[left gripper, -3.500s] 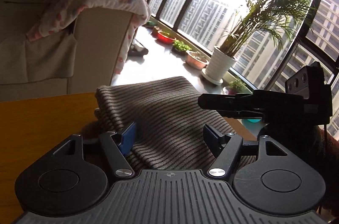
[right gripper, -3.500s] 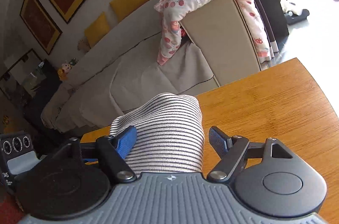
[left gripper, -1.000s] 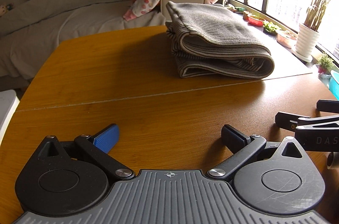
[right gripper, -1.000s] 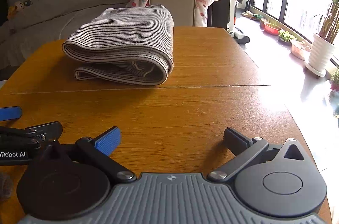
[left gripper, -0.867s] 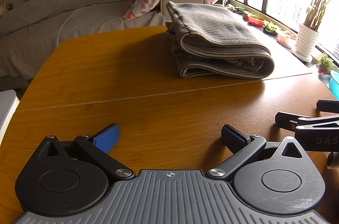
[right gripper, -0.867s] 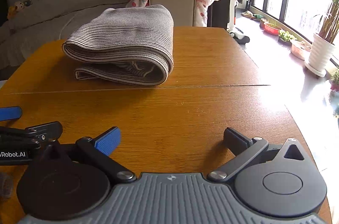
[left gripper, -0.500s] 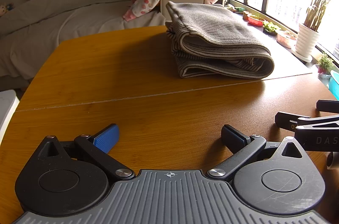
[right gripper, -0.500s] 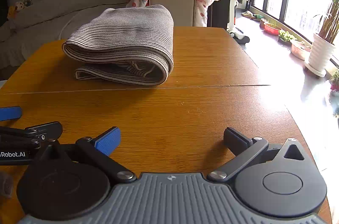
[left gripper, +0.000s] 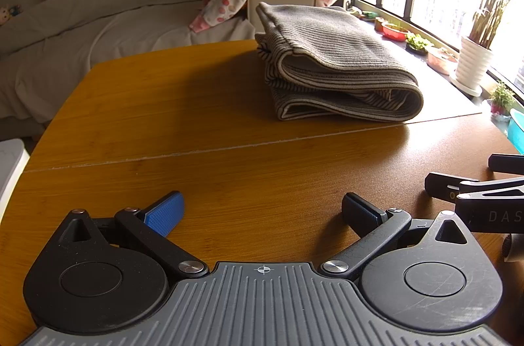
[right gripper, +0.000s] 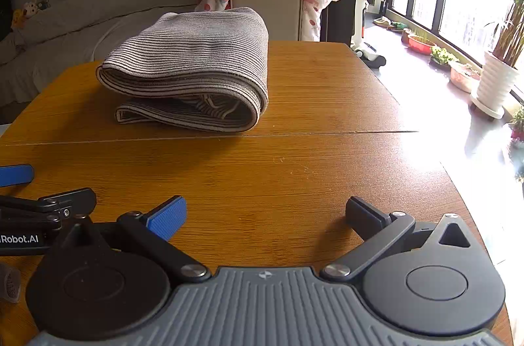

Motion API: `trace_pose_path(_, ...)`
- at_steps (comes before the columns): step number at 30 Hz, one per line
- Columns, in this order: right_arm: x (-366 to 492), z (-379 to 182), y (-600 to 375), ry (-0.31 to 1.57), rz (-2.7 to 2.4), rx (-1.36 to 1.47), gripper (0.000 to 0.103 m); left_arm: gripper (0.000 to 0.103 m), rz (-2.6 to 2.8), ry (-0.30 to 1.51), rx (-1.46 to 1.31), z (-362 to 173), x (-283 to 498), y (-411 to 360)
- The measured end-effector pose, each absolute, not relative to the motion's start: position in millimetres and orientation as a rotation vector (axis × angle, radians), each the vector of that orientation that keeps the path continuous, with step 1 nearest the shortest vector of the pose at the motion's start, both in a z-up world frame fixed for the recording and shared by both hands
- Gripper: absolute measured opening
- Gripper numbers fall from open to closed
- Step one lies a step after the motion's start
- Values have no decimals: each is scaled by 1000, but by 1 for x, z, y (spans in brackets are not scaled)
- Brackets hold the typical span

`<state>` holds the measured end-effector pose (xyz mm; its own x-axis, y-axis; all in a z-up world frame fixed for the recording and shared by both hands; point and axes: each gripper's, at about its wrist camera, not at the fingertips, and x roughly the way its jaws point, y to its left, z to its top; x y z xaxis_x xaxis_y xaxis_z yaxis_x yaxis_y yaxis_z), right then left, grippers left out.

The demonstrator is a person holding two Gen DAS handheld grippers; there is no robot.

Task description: Fold clothes

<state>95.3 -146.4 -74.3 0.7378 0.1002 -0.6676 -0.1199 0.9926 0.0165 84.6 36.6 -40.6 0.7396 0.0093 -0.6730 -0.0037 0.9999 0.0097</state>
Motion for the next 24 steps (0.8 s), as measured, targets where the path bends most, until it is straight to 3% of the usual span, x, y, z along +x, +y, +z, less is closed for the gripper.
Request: trace_pose_path(24, 95, -73, -146, 731, 121, -28, 103, 103, 34, 737, -3, -39, 90, 36)
